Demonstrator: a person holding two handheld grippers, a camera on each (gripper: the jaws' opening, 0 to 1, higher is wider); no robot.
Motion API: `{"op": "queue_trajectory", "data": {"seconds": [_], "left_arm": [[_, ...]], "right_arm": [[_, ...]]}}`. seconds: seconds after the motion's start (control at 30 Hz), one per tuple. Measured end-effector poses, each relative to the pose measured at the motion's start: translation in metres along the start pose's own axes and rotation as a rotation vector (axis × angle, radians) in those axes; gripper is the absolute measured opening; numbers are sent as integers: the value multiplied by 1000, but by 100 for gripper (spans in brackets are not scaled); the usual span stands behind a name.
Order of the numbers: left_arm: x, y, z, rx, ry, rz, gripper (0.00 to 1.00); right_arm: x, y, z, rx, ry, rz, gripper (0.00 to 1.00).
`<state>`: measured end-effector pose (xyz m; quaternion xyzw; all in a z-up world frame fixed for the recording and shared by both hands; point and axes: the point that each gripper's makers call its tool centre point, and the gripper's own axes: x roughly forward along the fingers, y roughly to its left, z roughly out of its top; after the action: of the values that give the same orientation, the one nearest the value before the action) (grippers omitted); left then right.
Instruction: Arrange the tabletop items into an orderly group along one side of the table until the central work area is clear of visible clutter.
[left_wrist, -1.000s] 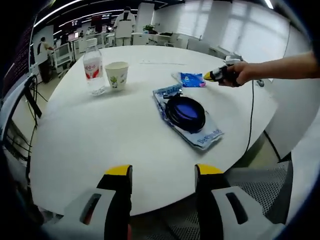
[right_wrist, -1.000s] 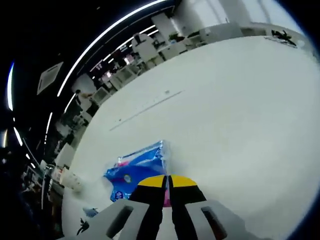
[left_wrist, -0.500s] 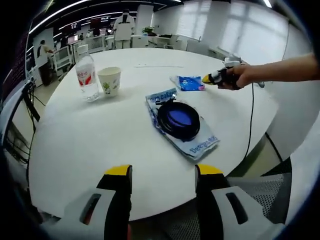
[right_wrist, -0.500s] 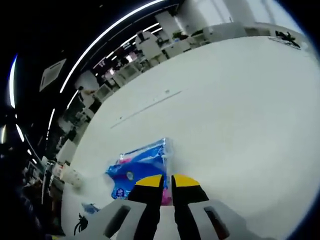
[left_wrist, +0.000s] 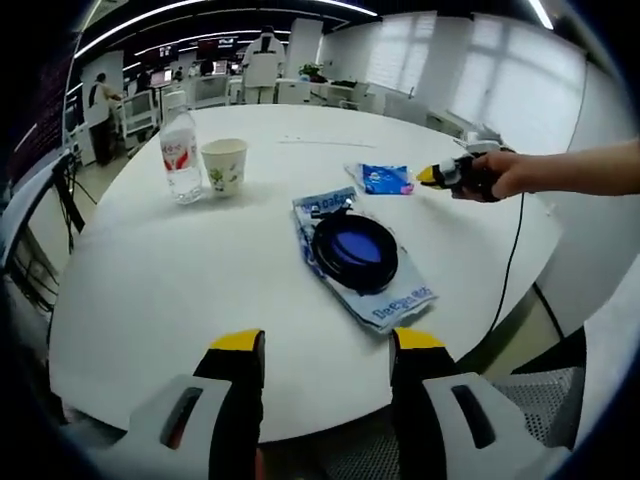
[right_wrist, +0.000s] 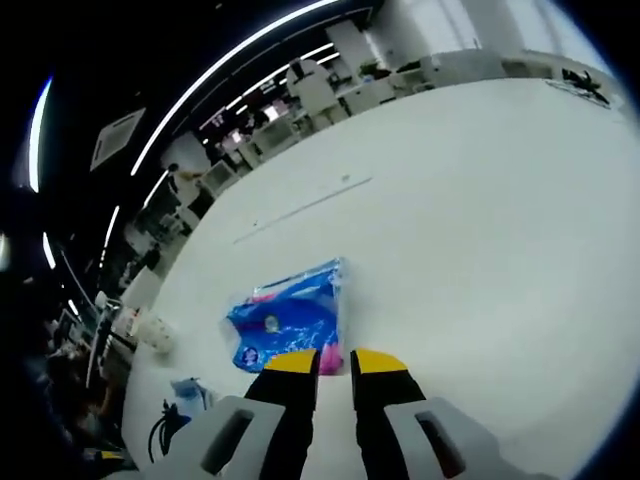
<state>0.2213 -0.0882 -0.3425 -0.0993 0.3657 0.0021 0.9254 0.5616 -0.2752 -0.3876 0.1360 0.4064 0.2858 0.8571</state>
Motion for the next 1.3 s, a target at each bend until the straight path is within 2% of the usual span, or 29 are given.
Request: {"op": "queue_trajectory", "data": {"seconds": [0.1,0.27,0.4,0.43,0.53,0.7,0.87,1.03,1.17,1.3], "left_arm": [[2,0,6,1,-12,-4,49],[10,4,14,-4,-28,-15,49],[16,5,18,-6,-37,-33,48],[19,4,19,0,-33,-44,48],[21,1,25,9,-30,-69,46],[33,6,33,4,-21,-107,44],[44,6,36,-7,-6,-143,42],[56,7,43,-6,-1,-179,41],[64,10,46,-52,-13,-205,39],[74,6,39,-58,4,-232,38]], "right_arm": [[-10,3,-7,1,-4,2,10],[-24,21,-27,-48,22,38,11],[-33,44,-47,-65,43,76,11],[-38,59,-59,-77,56,100,12],[-38,75,-72,-93,82,129,12],[-41,121,-107,-124,151,203,17],[-40,153,-130,-174,190,220,19],[-36,157,-137,-180,208,202,20],[-31,157,-141,-180,218,175,20],[-32,162,-146,-172,224,157,20]]}}
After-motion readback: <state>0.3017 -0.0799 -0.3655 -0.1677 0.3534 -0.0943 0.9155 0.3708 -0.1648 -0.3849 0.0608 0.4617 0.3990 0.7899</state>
